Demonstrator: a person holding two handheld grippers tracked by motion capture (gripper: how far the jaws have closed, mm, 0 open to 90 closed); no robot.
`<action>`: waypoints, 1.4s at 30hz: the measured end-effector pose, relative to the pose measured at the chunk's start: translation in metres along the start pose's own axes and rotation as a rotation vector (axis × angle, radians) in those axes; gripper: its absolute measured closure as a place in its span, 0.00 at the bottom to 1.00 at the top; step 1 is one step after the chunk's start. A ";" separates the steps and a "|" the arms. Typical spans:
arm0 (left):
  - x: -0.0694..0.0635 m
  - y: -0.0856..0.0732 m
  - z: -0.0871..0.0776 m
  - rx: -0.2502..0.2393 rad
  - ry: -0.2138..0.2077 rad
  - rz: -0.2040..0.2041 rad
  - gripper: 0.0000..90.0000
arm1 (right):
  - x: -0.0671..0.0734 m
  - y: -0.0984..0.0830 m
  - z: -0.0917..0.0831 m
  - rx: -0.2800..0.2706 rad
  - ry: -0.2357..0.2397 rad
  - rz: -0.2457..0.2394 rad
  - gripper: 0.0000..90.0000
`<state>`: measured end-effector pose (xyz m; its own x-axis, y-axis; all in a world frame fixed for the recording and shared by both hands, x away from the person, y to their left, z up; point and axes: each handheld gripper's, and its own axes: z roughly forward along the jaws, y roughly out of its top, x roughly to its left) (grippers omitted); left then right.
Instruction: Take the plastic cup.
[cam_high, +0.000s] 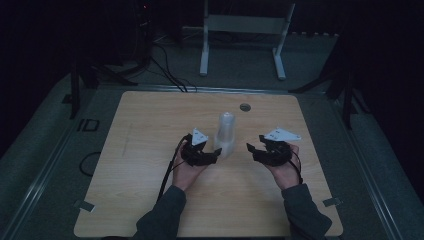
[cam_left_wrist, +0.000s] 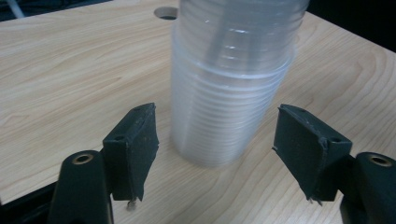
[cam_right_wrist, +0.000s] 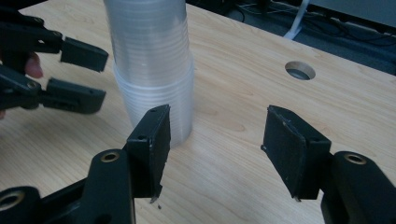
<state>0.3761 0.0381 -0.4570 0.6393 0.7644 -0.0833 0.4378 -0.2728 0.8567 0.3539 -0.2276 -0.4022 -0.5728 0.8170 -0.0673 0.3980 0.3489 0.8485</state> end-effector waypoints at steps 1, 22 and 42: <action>0.000 0.001 0.001 0.001 -0.001 0.000 0.32 | 0.000 0.001 0.000 -0.004 0.001 -0.001 0.45; -0.005 0.007 0.019 -0.055 0.030 0.008 0.16 | 0.008 0.016 0.012 -0.027 0.027 0.001 0.39; -0.010 0.008 0.034 -0.086 0.018 0.023 0.21 | 0.017 0.035 0.026 -0.054 0.045 -0.005 0.32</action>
<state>0.3944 0.0083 -0.4660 0.6364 0.7694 -0.0548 0.3672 -0.2396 0.8988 0.3773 -0.1894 -0.3873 -0.6063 0.7937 -0.0490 0.3565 0.3264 0.8754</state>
